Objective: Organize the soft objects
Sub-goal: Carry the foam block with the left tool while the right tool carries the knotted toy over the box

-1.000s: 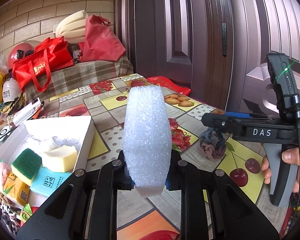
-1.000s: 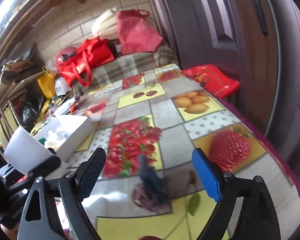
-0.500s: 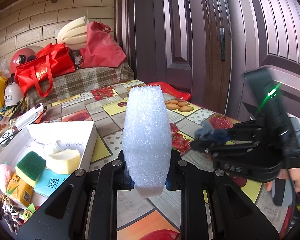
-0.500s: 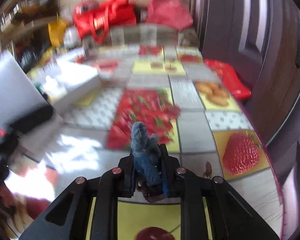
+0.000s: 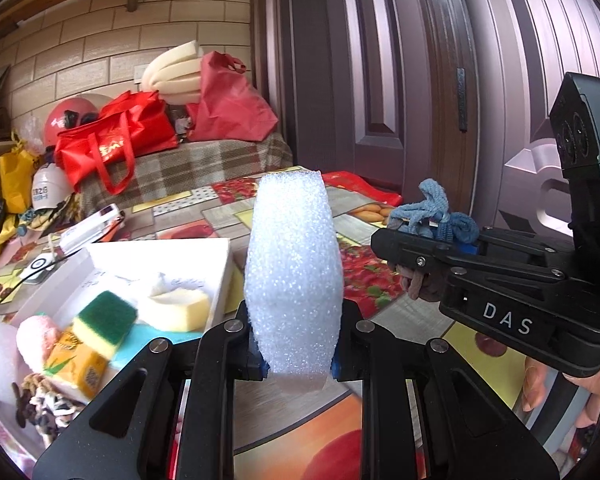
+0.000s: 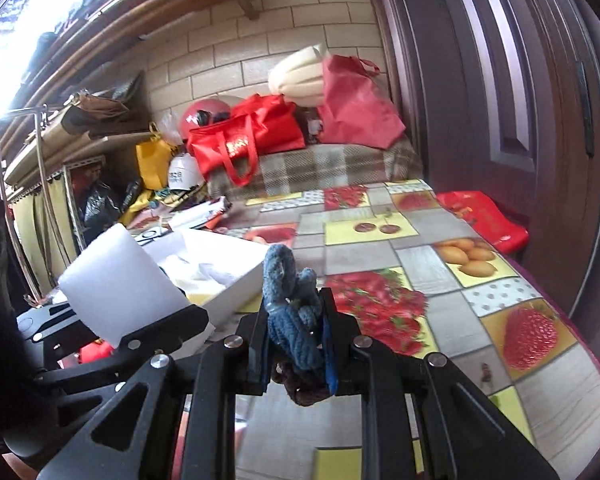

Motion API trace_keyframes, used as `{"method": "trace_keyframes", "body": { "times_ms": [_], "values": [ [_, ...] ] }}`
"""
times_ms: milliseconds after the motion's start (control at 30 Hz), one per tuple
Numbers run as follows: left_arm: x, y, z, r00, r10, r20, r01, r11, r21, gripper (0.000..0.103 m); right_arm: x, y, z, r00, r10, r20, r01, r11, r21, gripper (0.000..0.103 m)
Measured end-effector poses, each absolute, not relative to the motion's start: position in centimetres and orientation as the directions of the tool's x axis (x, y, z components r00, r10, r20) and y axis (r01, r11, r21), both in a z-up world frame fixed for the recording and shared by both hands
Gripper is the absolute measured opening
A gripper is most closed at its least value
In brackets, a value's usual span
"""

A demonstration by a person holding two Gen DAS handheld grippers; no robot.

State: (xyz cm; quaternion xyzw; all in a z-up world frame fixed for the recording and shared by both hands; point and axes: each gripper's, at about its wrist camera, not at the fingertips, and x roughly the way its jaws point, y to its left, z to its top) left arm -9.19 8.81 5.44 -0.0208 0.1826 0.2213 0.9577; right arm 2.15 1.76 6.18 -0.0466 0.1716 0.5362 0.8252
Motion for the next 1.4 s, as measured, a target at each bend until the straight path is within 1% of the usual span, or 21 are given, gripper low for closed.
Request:
{"method": "trace_keyframes", "body": {
  "times_ms": [200,467,667,867,1100,1400],
  "values": [
    [-11.9,10.4,5.4,0.818,0.455,-0.351,-0.475,0.879,0.033,0.02,1.2,3.6,5.8,0.337,0.875,-0.349,-0.911,0.396,0.114,0.019],
    [-15.1,13.2,5.3,0.784,0.514,-0.347,-0.545,0.838,0.012,0.02,-0.2,4.8,5.7,0.329,0.88,-0.342,-0.916,0.385,0.108,0.019],
    [-17.2,15.4,5.1,0.755,0.555,-0.349,-0.591,0.807,0.007,0.02,-1.3,6.2,5.6,0.32,0.883,-0.342,-0.927,0.367,0.078,0.019],
    [-18.8,17.9,4.8,0.721,0.591,-0.362,-0.642,0.767,-0.027,0.02,-2.7,8.0,5.5,0.301,0.888,-0.347,-0.942,0.333,0.035,0.019],
    [-19.8,19.8,4.6,0.7,0.608,-0.374,-0.671,0.739,-0.056,0.02,-3.6,9.7,5.4,0.279,0.894,-0.35,-0.951,0.307,0.027,0.019],
    [-20.2,21.2,4.6,0.684,0.624,-0.378,-0.689,0.722,-0.057,0.02,-4.1,11.7,5.3,0.255,0.898,-0.358,-0.958,0.284,0.031,0.02]
  ]
}}
